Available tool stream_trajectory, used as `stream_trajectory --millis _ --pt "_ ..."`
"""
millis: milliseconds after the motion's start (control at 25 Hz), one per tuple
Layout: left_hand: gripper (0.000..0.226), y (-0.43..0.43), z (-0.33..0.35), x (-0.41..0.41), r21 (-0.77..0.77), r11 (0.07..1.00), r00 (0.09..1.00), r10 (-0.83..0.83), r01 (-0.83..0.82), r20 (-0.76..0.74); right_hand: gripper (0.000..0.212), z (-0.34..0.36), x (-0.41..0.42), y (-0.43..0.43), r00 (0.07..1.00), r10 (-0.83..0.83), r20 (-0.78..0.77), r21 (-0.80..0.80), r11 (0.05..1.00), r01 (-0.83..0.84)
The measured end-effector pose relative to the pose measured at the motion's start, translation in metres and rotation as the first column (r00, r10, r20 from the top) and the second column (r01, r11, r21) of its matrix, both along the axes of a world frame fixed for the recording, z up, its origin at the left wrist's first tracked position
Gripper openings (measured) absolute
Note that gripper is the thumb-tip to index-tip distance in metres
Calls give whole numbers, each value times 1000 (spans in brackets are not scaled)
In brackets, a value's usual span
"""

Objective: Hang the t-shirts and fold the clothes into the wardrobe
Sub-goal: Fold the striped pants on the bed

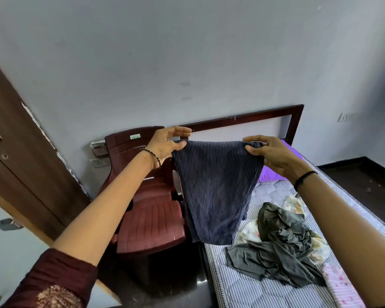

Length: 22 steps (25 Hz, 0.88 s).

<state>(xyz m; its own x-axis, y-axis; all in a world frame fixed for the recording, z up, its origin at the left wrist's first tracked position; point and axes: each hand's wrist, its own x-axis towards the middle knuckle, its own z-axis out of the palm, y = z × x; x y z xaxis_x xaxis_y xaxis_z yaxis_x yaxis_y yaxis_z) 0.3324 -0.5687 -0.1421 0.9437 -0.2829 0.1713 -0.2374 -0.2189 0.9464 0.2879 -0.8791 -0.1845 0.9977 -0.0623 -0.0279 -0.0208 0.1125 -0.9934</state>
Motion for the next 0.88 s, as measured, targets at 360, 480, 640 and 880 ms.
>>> stream_trajectory --millis 360,480,640,880 --pt "49 -18 -10 12 -334 933 977 72 -136 -199 21 2 -5 -3 999 -30 25 -32 999 31" --pt "70 -14 -11 12 -394 917 986 -14 -55 -168 32 6 -15 -5 998 44 47 80 996 -47" --pt "55 -12 -12 9 -60 982 979 173 -180 -109 28 8 -21 -6 997 70 -15 -30 997 -71" --pt "52 -18 -9 -3 -121 962 909 184 -245 -375 13 -6 -22 3 992 79 -103 -48 995 -84"
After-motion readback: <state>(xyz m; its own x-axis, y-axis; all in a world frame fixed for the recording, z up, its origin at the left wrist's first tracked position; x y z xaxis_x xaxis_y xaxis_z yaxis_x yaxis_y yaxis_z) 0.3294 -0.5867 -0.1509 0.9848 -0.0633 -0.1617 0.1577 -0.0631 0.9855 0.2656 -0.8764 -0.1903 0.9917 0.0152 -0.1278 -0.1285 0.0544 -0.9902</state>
